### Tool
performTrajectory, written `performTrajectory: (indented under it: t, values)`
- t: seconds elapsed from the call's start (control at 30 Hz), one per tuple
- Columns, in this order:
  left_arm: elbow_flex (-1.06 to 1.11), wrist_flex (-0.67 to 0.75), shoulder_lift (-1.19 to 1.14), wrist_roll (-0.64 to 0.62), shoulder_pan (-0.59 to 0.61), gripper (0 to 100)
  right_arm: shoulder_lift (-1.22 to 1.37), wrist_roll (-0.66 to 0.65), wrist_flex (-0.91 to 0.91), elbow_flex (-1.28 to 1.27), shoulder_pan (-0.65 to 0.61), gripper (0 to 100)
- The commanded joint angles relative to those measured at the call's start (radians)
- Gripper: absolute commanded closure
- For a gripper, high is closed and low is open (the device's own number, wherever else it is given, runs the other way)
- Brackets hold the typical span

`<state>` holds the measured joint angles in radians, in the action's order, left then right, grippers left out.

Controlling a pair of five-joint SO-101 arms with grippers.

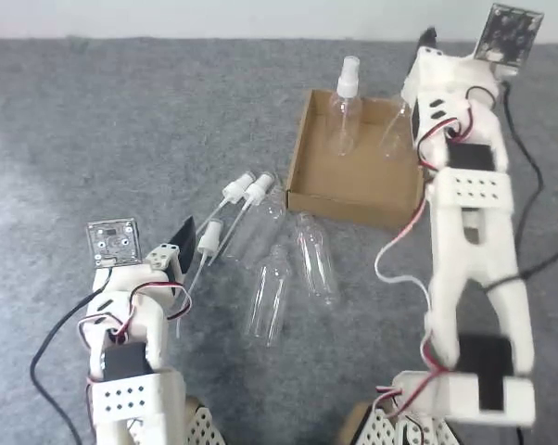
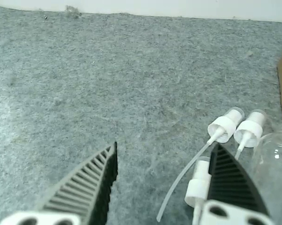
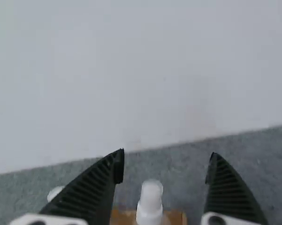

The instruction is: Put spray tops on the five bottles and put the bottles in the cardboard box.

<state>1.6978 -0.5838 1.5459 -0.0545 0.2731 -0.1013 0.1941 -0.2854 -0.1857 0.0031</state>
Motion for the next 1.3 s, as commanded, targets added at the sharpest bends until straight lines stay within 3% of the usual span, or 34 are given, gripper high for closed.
performTrajectory:
  t: [0.0,0.13,0.27,0.4,0.63,1.03,1.27]
  values:
    - [-0.007,0.031,0.002,0.009,0.000,70,-0.217,-0.017,-0.355,0.029,-0.041,74.9]
    - [-0.007,0.028,0.002,0.009,0.000,70,-0.311,-0.017,-0.673,0.029,-0.148,74.7]
    - [-0.007,0.026,0.002,0.009,0.000,70,-0.371,-0.017,-0.987,0.029,-0.332,74.6]
    - [-0.007,0.026,0.002,0.009,0.002,70,-0.372,-0.017,-1.181,0.008,-0.504,74.6]
    - [-0.007,0.026,0.002,0.009,0.002,70,-0.328,-0.014,-1.003,-0.252,-0.704,74.5]
    - [-0.007,0.026,0.002,0.009,0.002,70,-0.232,-0.015,-0.707,-0.496,-0.690,74.5]
    - [-0.007,0.026,0.002,0.009,0.002,70,-0.153,-0.015,-0.687,-0.520,-0.688,74.9]
